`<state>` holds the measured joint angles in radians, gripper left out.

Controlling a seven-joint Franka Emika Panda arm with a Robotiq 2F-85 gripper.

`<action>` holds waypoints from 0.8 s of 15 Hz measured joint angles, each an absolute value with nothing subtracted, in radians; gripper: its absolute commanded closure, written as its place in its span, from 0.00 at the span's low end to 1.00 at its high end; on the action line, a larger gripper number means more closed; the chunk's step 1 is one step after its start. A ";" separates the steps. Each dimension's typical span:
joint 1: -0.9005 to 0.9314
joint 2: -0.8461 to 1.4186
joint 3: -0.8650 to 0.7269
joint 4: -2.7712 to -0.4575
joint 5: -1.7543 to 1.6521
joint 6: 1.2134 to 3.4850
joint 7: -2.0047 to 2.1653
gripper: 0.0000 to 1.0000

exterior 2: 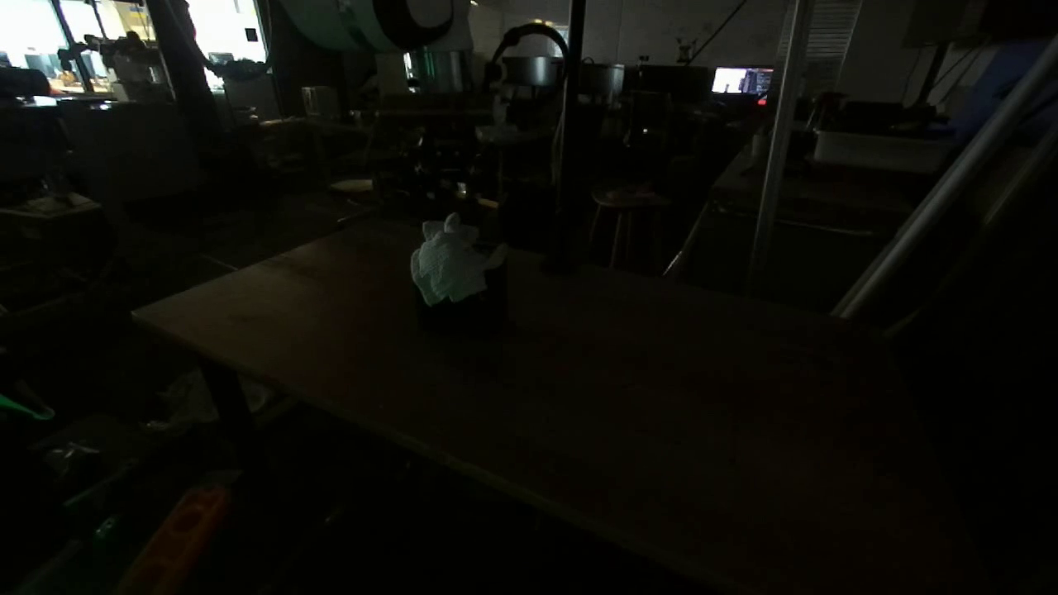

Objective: Put the towel inside the black box

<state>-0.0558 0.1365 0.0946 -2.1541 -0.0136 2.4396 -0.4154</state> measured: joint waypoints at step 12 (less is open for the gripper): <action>-0.050 0.141 0.082 -2.150 -0.074 2.439 -0.363 0.88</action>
